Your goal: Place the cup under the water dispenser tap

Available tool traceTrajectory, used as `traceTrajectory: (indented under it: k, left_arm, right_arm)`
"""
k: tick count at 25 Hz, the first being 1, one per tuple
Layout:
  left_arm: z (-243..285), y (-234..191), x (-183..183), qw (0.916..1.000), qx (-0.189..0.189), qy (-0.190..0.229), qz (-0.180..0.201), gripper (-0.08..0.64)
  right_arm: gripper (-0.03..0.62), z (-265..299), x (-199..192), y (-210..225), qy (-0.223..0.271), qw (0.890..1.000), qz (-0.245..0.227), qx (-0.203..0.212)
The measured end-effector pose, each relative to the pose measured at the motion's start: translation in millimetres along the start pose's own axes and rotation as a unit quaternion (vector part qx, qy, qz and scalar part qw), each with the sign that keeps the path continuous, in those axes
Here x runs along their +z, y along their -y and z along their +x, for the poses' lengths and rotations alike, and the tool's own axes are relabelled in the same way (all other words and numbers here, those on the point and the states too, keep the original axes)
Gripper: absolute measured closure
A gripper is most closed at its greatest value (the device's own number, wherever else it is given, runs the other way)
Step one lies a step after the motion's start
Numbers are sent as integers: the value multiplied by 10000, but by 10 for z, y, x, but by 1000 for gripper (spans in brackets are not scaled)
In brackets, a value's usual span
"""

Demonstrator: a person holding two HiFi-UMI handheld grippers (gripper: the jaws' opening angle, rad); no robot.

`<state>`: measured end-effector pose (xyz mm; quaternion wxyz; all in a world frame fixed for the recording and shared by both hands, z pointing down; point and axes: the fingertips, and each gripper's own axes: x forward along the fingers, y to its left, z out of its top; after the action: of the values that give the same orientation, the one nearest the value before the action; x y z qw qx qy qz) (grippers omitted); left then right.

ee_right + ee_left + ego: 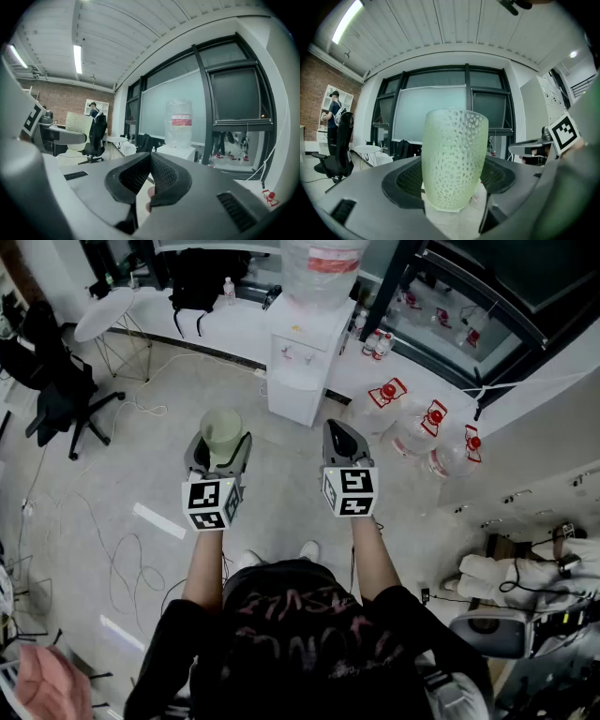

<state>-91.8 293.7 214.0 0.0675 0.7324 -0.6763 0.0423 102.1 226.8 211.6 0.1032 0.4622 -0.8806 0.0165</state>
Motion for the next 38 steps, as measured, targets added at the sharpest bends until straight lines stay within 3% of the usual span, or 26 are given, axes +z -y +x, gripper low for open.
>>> traceTrajectory:
  k: [19,38]
  left_arm:
    - [-124,-219,-53,10000,-95,14,-26,201]
    - [-312,-761,-299,9981,-605,-19,-86,201]
  right_arm:
    - [578,52,49,-278,75,10000,1,-35]
    - [578,136,-74,-935,-8,9992,-105,-391]
